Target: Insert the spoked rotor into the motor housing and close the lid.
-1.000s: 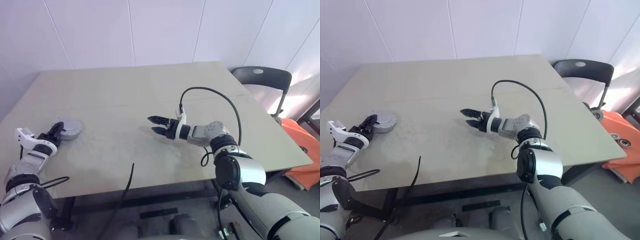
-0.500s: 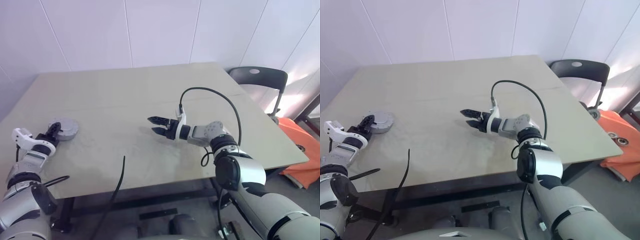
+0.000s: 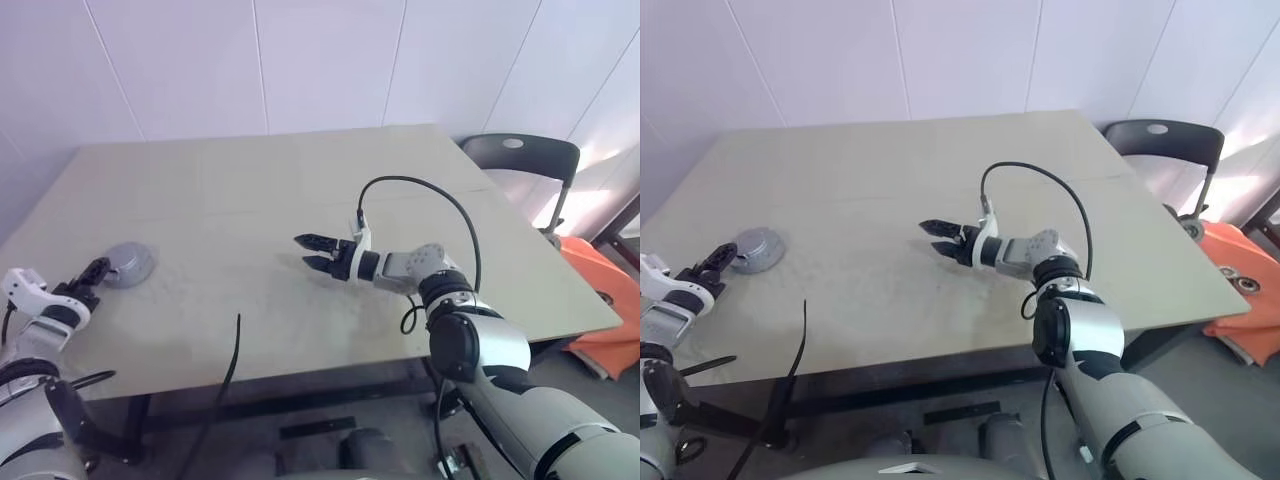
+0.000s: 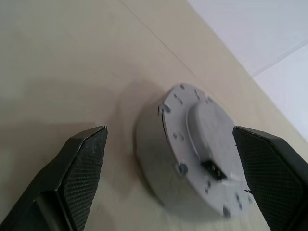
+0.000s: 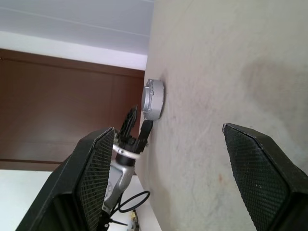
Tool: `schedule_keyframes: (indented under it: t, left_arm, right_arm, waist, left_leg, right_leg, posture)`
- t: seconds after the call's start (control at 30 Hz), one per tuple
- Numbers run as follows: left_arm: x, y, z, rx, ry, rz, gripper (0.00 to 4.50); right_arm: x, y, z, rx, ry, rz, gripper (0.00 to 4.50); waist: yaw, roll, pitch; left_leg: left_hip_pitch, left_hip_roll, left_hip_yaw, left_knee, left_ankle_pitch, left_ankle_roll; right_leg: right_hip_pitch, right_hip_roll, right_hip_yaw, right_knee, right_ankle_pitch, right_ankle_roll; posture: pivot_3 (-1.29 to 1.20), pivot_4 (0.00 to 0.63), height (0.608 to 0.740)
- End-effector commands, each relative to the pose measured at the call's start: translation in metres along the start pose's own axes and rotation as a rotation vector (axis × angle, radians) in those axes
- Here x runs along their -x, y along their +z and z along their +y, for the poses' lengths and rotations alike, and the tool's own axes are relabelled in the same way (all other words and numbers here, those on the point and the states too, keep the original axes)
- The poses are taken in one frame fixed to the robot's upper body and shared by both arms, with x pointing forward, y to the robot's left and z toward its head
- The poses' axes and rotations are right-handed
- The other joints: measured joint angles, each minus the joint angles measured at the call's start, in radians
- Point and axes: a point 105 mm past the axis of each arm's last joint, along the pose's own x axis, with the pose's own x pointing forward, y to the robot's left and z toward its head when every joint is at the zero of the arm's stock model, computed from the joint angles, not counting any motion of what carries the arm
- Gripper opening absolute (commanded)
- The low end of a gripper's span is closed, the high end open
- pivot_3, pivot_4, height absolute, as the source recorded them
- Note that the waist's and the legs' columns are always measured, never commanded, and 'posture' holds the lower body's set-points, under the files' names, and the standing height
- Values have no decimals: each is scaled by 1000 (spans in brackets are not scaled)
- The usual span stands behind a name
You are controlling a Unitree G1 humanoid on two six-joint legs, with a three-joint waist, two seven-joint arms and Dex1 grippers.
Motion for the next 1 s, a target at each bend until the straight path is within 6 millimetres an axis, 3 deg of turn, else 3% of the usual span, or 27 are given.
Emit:
schedule_keyframes:
  t: [0.03, 0.2, 0.33, 0.43, 0.57, 0.63, 0.73, 0.87, 1.0]
  left_arm:
    - [20, 33, 3, -113, -32, -21, 4474]
    - [38, 69, -18, -280, -136, -45, 4474]
    - [37, 74, -77, -503, -360, -13, 4474]
    - [37, 59, -117, -626, -515, 56, 4474]
    - [33, 27, -153, -740, -659, 157, 4474]
    - [33, -1, -167, -815, -758, 232, 4474]
    - [34, -29, -182, -878, -865, 303, 4474]
    - [30, -53, -205, -958, -1001, 309, 4474]
    - [27, -68, -223, -980, -1107, 316, 4474]
  right_arm:
    - [0, 6, 10, 30, 31, -18, 3762]
    - [3, 8, 18, 73, 60, 14, 3762]
    - [3, 8, 34, 189, 94, 80, 3762]
    - [2, 16, 44, 314, 117, 75, 3762]
    - [2, 23, 58, 512, 155, 86, 3762]
    - [3, 25, 63, 767, 167, 106, 3762]
    - [9, 20, 68, 1063, 226, 144, 3762]
    - [28, 8, 66, 1449, 293, 278, 3762]
    - [44, 2, 57, 1604, 321, 383, 3762]
  waist:
    - [-9, 0, 0]
    - [-9, 0, 0]
    - [3, 0, 0]
    - [10, 0, 0]
    - [11, 2, 1]
    - [11, 2, 1]
    - [9, 2, 1]
    - [16, 2, 1]
    - [18, 2, 1]
  left_leg:
    - [0, 0, 0, -1, -1, -2]
    - [-1, 0, 0, -5, 0, -5]
    - [0, -2, 1, -10, 1, -8]
    - [-1, -3, 2, -12, 1, -8]
    - [-1, -3, 2, -14, 1, -7]
    - [-1, -3, 2, -14, 1, -7]
    - [-1, -3, 2, -14, 2, -5]
    - [0, -3, 2, -13, 3, -4]
    - [1, -3, 2, -10, 3, -4]
  right_leg:
    - [-1, 0, 0, 0, 0, 0]
    - [-2, -3, -2, -2, 0, -1]
    - [-1, -8, -6, -6, 0, -1]
    - [-1, -16, -18, -9, 1, -1]
    - [-1, -16, -20, -11, 1, -1]
    - [-1, -16, -20, -11, 1, -1]
    - [-1, -16, -20, -11, 1, -1]
    - [-1, -15, -21, -10, 1, -1]
    - [2, -15, -21, -9, 1, 0]
  posture:
    - [0, 0, 740]
    - [0, 0, 740]
    - [0, 0, 740]
    - [0, 0, 740]
    - [0, 0, 740]
    - [0, 0, 740]
    - [0, 0, 740]
    - [0, 0, 740]
    - [0, 0, 740]
